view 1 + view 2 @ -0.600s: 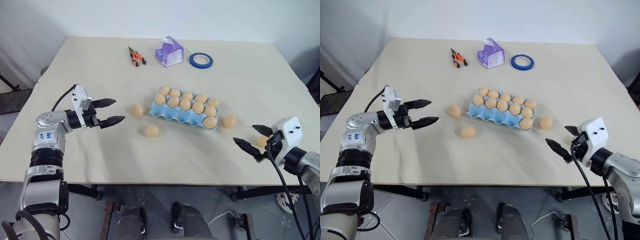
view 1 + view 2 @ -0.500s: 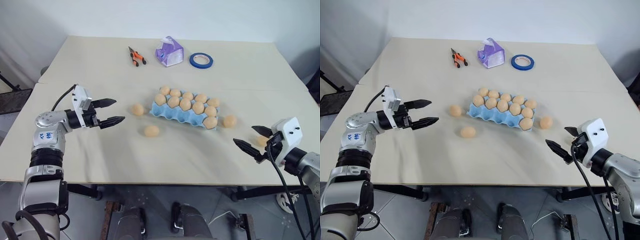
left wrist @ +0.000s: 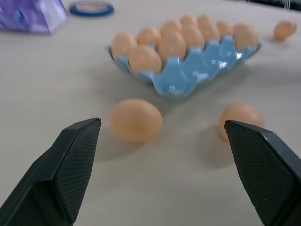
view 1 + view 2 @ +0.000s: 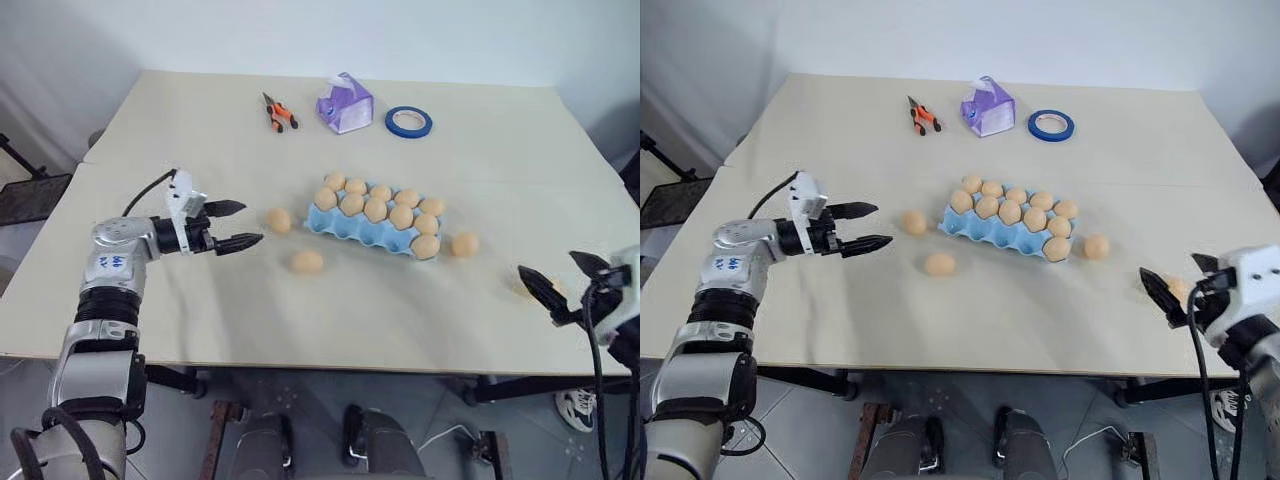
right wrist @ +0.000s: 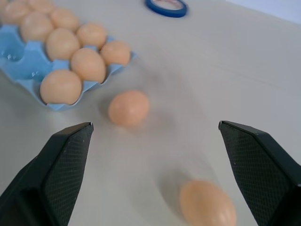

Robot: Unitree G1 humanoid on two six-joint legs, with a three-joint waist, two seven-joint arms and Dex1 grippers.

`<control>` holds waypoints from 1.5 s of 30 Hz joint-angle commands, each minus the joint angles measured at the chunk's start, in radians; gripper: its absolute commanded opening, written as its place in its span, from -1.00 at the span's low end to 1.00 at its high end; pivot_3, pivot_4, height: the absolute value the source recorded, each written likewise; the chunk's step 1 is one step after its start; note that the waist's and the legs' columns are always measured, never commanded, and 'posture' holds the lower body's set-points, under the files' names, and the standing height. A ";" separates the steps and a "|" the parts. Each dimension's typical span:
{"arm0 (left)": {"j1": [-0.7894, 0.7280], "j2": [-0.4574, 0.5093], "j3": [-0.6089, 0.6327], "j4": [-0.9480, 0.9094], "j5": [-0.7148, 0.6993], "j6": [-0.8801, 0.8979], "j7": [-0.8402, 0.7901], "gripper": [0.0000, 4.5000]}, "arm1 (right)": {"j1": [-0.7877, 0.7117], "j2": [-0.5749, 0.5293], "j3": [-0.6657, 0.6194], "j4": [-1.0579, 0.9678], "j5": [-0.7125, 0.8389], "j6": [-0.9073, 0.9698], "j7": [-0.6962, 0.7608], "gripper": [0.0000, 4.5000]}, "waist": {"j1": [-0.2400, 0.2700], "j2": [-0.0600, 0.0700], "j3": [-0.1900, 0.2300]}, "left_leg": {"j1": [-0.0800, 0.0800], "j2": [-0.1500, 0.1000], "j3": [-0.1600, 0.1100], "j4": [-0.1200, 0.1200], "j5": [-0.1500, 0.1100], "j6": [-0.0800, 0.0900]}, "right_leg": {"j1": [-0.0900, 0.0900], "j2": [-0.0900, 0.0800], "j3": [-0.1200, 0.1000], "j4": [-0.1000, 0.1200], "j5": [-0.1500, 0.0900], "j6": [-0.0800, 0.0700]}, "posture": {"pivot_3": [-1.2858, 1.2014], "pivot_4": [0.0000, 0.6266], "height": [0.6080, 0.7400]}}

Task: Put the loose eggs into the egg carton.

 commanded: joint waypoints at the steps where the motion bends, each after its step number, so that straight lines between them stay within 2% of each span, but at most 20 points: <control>1: -0.038 -0.023 0.010 -0.039 -0.048 -0.040 -0.095 0.99 | 0.071 0.051 -0.109 -0.106 0.047 0.031 -0.065 1.00 | 0.003 0.000 0.000 | 0.000 0.000 0.000 0.000 -0.001 -0.002 | 0.000 0.000 0.000 -0.001 0.000 0.000 | 0.03 -0.52 1.00; 4: -0.060 -0.045 0.008 -0.032 -0.061 -0.027 -0.134 0.99 | 0.120 0.101 -0.124 -0.133 0.051 0.028 -0.108 1.00 | 0.002 0.000 0.000 | 0.000 0.000 0.000 0.000 -0.002 -0.002 | 0.000 0.000 0.000 -0.001 0.000 0.000 | 0.03 -0.52 1.00; 7: -0.082 -0.074 -0.001 -0.034 -0.073 -0.033 -0.189 0.99 | 0.096 0.140 -0.080 -0.102 0.010 -0.001 -0.172 1.00 | -0.003 0.000 0.000 | 0.001 0.001 0.002 0.000 -0.002 -0.002 | 0.001 0.000 0.001 -0.001 0.000 0.000 | 0.03 -0.52 1.00; 14: -0.086 -0.124 -0.027 -0.082 -0.094 -0.010 -0.302 0.99 | -0.095 0.159 0.089 0.117 -0.107 -0.078 -0.254 1.00 | -0.020 0.001 0.000 | 0.002 0.001 0.003 0.000 -0.002 -0.002 | 0.000 0.001 0.003 -0.001 0.000 0.000 | 0.03 -0.52 1.00; 20: -0.070 -0.145 -0.037 -0.124 -0.096 0.004 -0.307 0.99 | -0.240 0.152 0.186 0.368 -0.194 -0.169 -0.266 1.00 | -0.016 0.003 0.000 | 0.002 0.001 0.004 -0.001 0.001 0.003 | -0.001 0.002 0.004 0.001 0.000 -0.001 | 0.03 -0.52 1.00; 27: -0.059 -0.131 -0.021 -0.142 -0.096 0.008 -0.283 0.99 | -0.289 0.135 0.241 0.498 -0.258 -0.224 -0.259 1.00 | -0.016 0.003 0.000 | 0.002 0.000 0.005 0.000 0.002 0.003 | -0.001 0.002 0.004 0.002 0.000 0.000 | 0.03 -0.52 1.00; 33: -0.044 -0.121 -0.014 -0.153 -0.096 0.013 -0.268 1.00 | -0.279 0.136 0.232 0.479 -0.264 -0.240 -0.256 0.13 | -0.018 0.003 0.000 | 0.003 0.000 0.005 0.000 0.002 0.003 | -0.001 0.002 0.005 0.003 0.000 0.000 | 0.03 -0.52 1.00; 34: -0.043 -0.121 -0.013 -0.151 -0.096 0.011 -0.265 1.00 | -0.275 0.133 0.228 0.463 -0.260 -0.231 -0.255 0.05 | -0.018 0.003 0.000 | 0.003 0.000 0.005 0.000 0.002 0.003 | -0.001 0.002 0.005 0.003 0.000 0.000 | 0.03 -0.52 1.00; 41: -0.043 -0.112 0.002 -0.146 -0.100 0.013 -0.244 1.00 | -0.280 0.111 0.251 0.247 -0.183 -0.078 -0.232 0.02 | -0.019 0.004 0.001 | 0.003 0.001 0.006 0.000 0.002 0.003 | -0.002 0.001 0.006 0.003 0.000 0.000 | 0.03 -0.52 1.00; 45: -0.036 -0.105 0.009 -0.150 -0.104 0.013 -0.226 1.00 | -0.378 0.121 0.315 0.117 -0.107 0.078 -0.248 0.02 | -0.030 0.004 0.001 | 0.003 0.001 0.005 0.000 0.002 0.003 | -0.002 0.001 0.006 0.004 0.000 0.000 | 0.03 -0.52 1.00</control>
